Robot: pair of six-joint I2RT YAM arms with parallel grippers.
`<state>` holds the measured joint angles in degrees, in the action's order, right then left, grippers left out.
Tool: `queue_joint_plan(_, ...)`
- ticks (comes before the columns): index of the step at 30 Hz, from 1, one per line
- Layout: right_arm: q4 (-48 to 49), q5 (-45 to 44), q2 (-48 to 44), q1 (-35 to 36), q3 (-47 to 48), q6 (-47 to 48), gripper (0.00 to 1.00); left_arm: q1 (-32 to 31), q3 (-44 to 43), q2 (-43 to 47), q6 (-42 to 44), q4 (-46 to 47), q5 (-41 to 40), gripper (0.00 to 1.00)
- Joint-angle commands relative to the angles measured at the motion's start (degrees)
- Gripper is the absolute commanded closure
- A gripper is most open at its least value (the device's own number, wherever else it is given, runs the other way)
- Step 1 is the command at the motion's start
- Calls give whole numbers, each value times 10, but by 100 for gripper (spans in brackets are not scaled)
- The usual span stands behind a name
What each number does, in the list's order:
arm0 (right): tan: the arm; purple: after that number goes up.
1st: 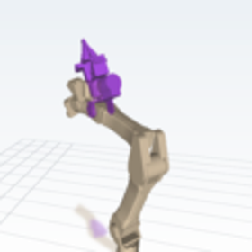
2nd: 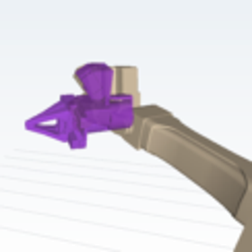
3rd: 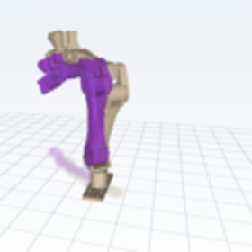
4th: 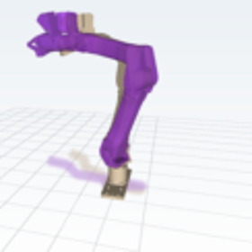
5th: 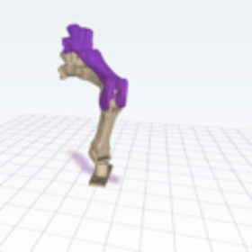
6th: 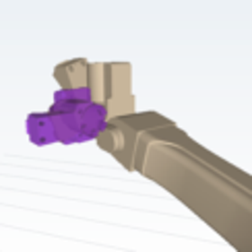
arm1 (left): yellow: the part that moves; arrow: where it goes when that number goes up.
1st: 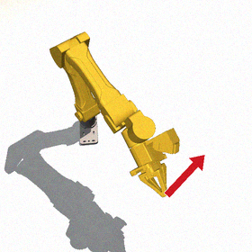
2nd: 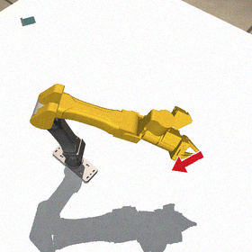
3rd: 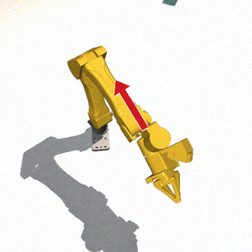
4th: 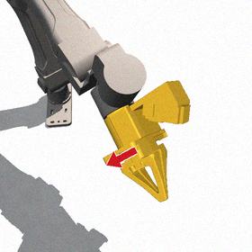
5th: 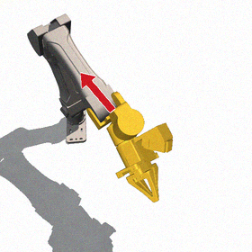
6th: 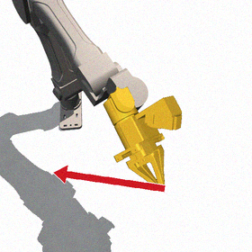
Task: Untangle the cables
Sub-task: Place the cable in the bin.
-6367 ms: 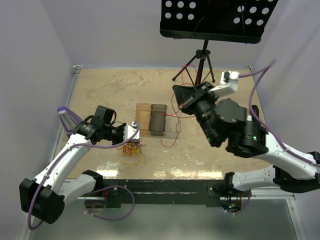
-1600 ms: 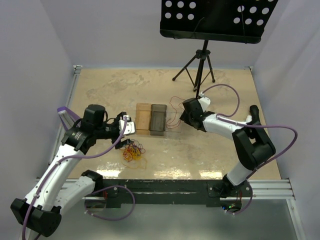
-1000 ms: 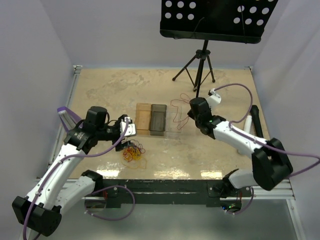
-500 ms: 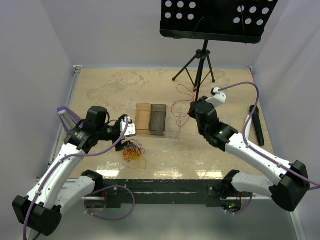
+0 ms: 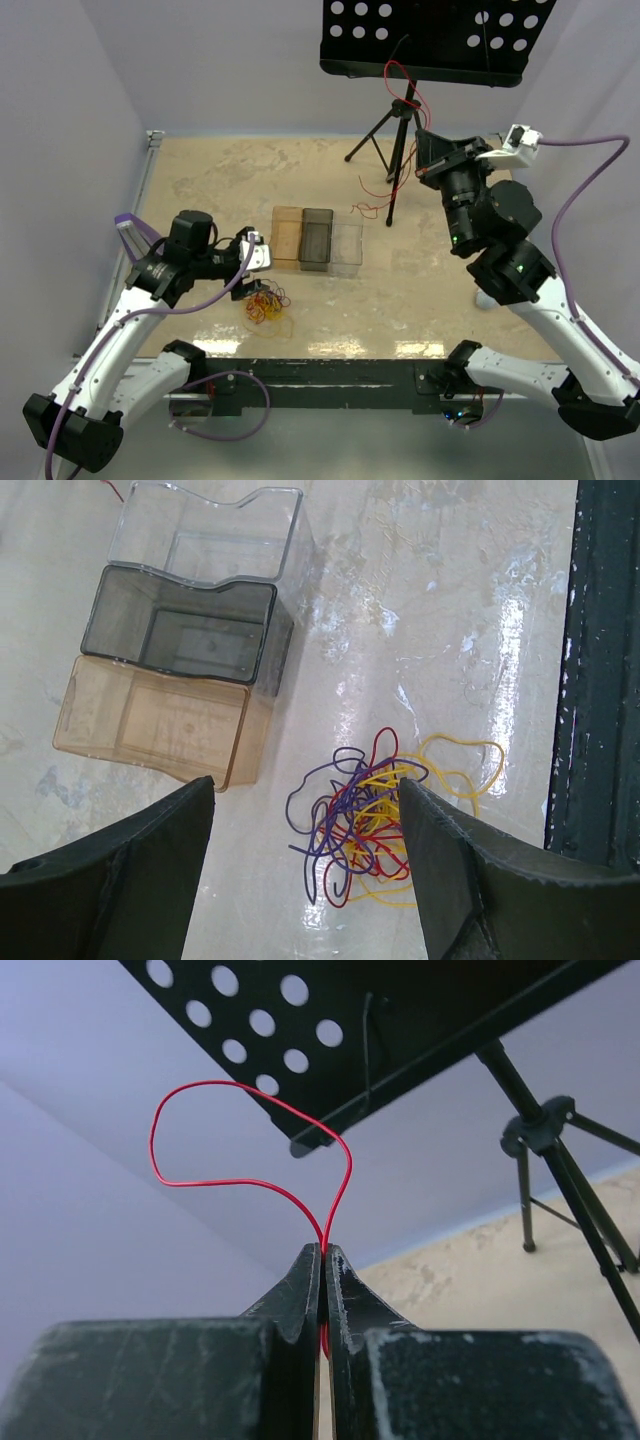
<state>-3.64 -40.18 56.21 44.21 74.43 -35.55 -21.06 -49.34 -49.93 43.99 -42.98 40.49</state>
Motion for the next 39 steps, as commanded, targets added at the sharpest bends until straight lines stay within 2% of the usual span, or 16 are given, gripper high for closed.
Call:
queue_joint_plan(1, -22, 33, 7, -1, 25, 25, 100, 1, -26, 12, -10, -1, 13, 22)
queue_joint_plan(18, -18, 33, 38, 0, 11, 16, 100, 1, -17, 14, -3, -2, 9, 22)
queue_joint_plan(27, 15, 47, 83, -1, -43, -12, 100, 1, -14, 15, -3, 4, 11, 22)
queue_joint_plan(34, 5, -3, 105, -1, -92, -46, 100, 1, -8, 20, 4, 0, 4, 22)
queue_joint_plan(39, -23, -54, 69, -3, -127, -63, 100, 1, 1, 20, 6, 2, 5, 22)
